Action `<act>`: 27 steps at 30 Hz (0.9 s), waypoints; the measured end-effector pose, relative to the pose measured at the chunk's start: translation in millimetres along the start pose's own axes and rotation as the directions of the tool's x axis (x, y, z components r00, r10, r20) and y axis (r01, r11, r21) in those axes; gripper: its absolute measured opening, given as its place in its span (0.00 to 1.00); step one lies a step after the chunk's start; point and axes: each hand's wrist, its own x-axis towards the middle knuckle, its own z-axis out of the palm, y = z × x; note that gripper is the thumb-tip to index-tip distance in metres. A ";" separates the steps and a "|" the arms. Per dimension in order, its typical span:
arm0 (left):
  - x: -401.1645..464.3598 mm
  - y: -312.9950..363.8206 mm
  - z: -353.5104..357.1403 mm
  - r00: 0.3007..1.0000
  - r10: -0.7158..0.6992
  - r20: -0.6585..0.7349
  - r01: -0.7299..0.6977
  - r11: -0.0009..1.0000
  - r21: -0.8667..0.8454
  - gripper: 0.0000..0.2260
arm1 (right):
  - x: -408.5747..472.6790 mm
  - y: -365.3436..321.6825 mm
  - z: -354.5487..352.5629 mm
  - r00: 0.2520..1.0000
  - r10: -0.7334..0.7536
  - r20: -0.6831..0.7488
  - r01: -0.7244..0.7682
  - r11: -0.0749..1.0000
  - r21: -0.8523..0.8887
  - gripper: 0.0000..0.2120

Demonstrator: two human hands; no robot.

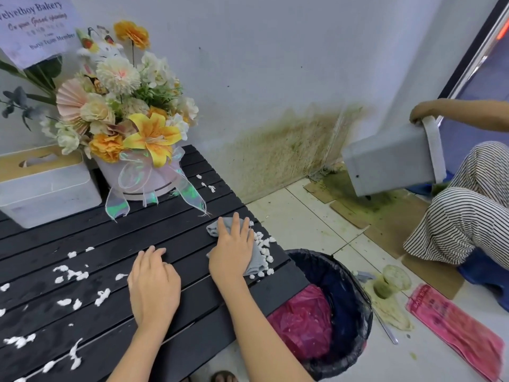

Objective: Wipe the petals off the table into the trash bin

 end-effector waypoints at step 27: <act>-0.8 2.3 1.9 0.998 0.056 -0.025 -0.054 0.997 0.051 0.13 | -30.5 81.7 -69.1 0.783 0.285 -0.553 -0.082 0.928 0.363 0.25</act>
